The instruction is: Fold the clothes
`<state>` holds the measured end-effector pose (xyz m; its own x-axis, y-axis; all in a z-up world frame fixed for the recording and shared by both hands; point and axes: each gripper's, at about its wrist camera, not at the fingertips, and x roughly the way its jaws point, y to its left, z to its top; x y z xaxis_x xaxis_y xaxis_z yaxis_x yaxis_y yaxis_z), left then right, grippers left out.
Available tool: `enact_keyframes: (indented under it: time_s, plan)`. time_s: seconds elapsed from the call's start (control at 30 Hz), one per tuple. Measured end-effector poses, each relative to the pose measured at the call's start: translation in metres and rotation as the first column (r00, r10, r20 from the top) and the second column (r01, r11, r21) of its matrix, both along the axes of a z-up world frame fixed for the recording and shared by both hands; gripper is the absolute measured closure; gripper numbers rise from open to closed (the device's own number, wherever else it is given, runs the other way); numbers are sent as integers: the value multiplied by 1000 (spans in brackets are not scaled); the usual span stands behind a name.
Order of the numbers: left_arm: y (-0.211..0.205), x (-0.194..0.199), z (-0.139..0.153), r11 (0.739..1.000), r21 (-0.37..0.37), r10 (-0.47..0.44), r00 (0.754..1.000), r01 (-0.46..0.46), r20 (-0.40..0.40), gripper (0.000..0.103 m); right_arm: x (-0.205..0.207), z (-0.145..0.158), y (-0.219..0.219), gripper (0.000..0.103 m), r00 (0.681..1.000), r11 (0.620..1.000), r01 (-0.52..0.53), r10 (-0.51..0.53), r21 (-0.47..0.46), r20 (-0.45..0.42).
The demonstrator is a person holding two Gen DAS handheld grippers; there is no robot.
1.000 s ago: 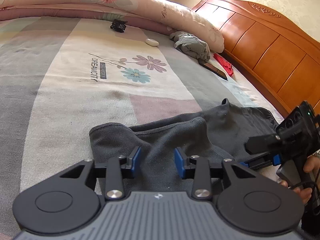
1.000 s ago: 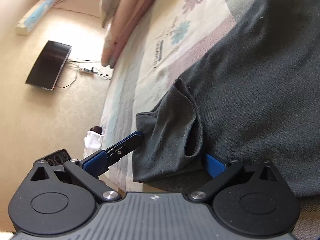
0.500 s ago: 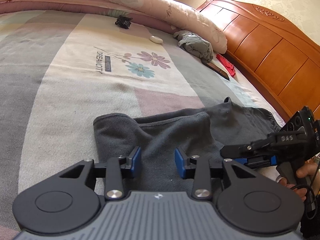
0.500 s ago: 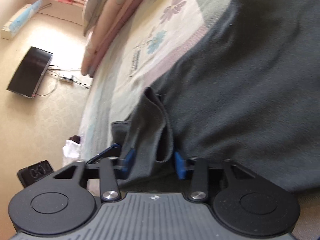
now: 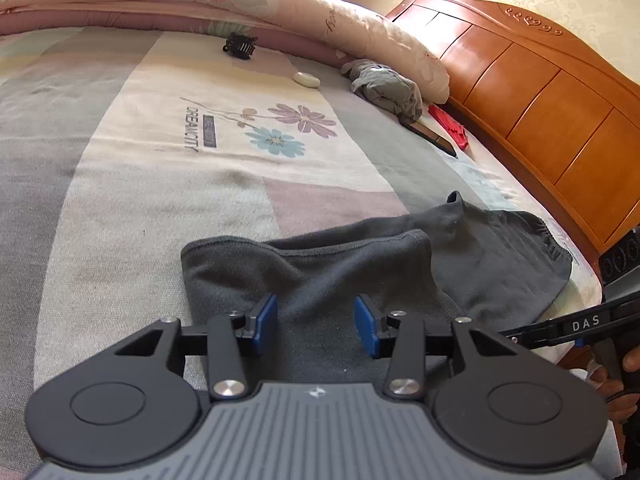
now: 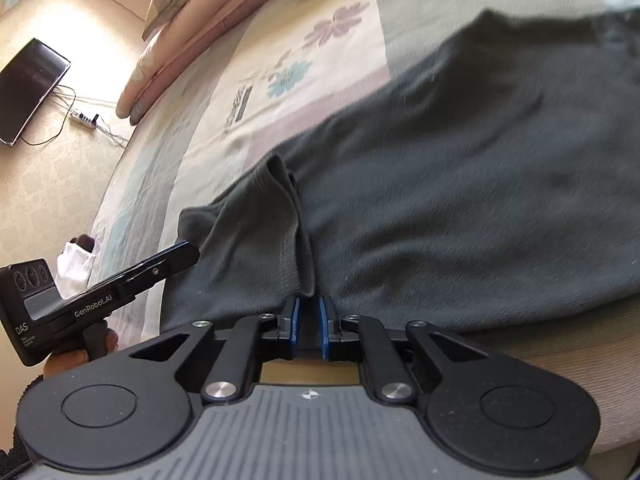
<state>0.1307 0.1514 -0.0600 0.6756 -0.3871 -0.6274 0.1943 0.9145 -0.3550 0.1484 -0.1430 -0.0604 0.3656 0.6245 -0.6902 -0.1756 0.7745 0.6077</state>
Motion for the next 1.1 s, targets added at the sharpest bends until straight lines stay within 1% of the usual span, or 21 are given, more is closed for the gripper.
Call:
enact_keyframes:
  time_s: [0.1,0.17,0.23,0.27,0.33,0.4,0.43,0.47,0.53,0.57,0.63,0.7,0.73,0.77,0.8,0.87,0.93,1.0,1.03,1.07,1.1]
  plan:
    - [4,-3,13,1000,-16,-9,998,10,63,60,2,32,9,72,986,999,-23,31,-48,164]
    - [7,3,14,1000,-8,-2,998,3,59,58,9,48,23,56,964,996,-67,78,-53,256]
    - [11,10,8,1000,-11,14,999,-14,33,58,23,55,43,49,941,990,-136,136,-22,310]
    - [13,14,4,1000,-17,23,1000,-23,17,58,30,54,53,48,934,985,-170,162,-4,318]
    - [17,18,-3,998,-34,45,999,-45,-8,58,46,41,70,48,935,974,-224,207,29,288]
    - [20,18,-7,997,-50,54,998,-55,-11,58,56,21,77,48,944,973,-230,220,14,248]
    - [21,18,-9,997,-55,58,998,-58,-11,58,60,9,76,49,951,977,-211,209,-16,229]
    - [23,19,-12,996,-61,63,998,-64,-17,58,63,-2,72,58,958,981,-191,193,-31,212]
    - [26,20,-16,995,-74,69,998,-70,-16,58,65,-14,52,73,968,988,-151,145,11,206]
    - [27,21,-17,994,-77,71,997,-72,-13,57,64,-16,43,78,971,991,-134,126,29,206]
    - [27,24,-17,995,-69,77,997,-78,-9,57,59,-12,33,78,974,993,-113,103,34,203]
    - [24,29,-14,995,-54,85,996,-85,-3,58,51,-4,31,75,972,994,-109,105,4,210]
    - [23,30,-11,995,-44,86,996,-86,3,58,47,3,33,64,970,994,-109,110,-17,217]
    - [21,30,-6,996,-30,82,997,-82,14,60,41,10,36,46,965,992,-116,122,-41,233]
    - [18,31,-1,997,-16,78,997,-78,25,60,33,19,41,42,953,988,-136,149,-66,265]
    - [15,26,8,998,-8,56,997,-56,48,59,15,34,53,39,920,975,-192,218,-110,327]
    - [12,19,16,1000,-12,28,997,-27,67,59,2,36,63,36,898,958,-250,283,-140,336]
    - [10,10,17,1000,-25,3,998,-2,58,58,-5,26,71,32,893,945,-275,320,-178,316]
    - [9,5,13,1000,-30,-4,999,5,43,58,-5,17,74,32,899,940,-270,324,-210,295]
    - [9,1,10,999,-35,-11,1000,12,29,57,-6,11,74,32,901,938,-266,324,-223,287]
    - [8,-4,5,999,-37,-15,1000,15,8,57,-8,8,71,31,901,940,-264,319,-215,293]
